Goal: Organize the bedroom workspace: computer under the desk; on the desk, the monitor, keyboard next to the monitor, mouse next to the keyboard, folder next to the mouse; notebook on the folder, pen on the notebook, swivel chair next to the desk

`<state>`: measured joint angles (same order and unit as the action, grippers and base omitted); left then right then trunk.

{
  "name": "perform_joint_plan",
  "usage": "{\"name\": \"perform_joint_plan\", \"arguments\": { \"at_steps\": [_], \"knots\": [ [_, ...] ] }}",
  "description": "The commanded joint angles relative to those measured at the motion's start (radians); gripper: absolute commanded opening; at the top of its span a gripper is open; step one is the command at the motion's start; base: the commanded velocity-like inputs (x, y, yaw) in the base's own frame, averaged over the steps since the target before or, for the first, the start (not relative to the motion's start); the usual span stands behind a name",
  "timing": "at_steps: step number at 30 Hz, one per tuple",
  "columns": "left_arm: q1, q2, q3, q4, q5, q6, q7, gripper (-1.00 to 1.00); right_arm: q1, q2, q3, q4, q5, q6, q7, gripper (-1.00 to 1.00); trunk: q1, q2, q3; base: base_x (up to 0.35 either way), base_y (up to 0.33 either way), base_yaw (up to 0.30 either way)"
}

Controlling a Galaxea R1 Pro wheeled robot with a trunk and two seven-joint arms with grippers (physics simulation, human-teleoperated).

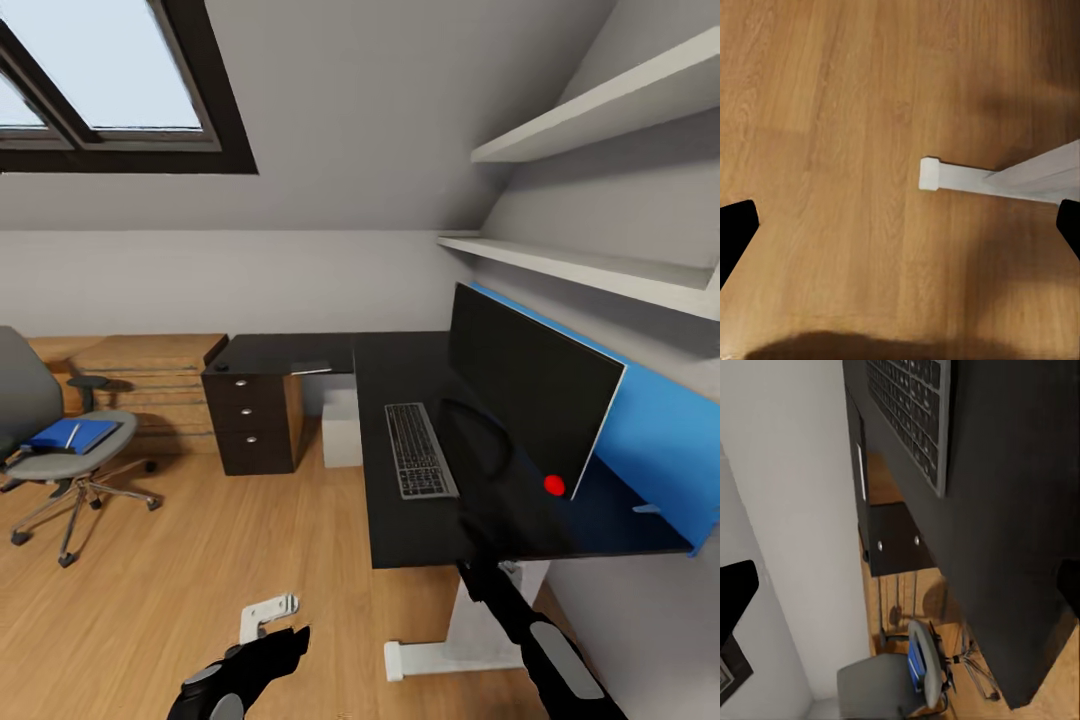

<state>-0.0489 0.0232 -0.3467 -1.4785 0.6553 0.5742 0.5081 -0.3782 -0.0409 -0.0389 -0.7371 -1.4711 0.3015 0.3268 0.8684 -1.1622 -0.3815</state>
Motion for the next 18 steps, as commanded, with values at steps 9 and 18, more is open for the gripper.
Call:
{"name": "perform_joint_plan", "arguments": {
  "at_steps": [9,18],
  "knots": [
    [-0.002,0.003,0.013,0.171,0.003,-0.006,0.01,1.0,0.0,-0.001,0.001,0.064,0.147,-0.013,-0.046,1.0,-0.001,-0.001,-0.001,-0.336,0.001,0.0],
    [-0.002,0.003,0.007,0.443,-0.104,-0.163,0.006,1.0,0.001,0.002,0.003,0.273,0.719,-0.165,-0.051,1.0,-0.001,-0.001,-0.001,-0.226,0.191,0.0]
  ]
}}
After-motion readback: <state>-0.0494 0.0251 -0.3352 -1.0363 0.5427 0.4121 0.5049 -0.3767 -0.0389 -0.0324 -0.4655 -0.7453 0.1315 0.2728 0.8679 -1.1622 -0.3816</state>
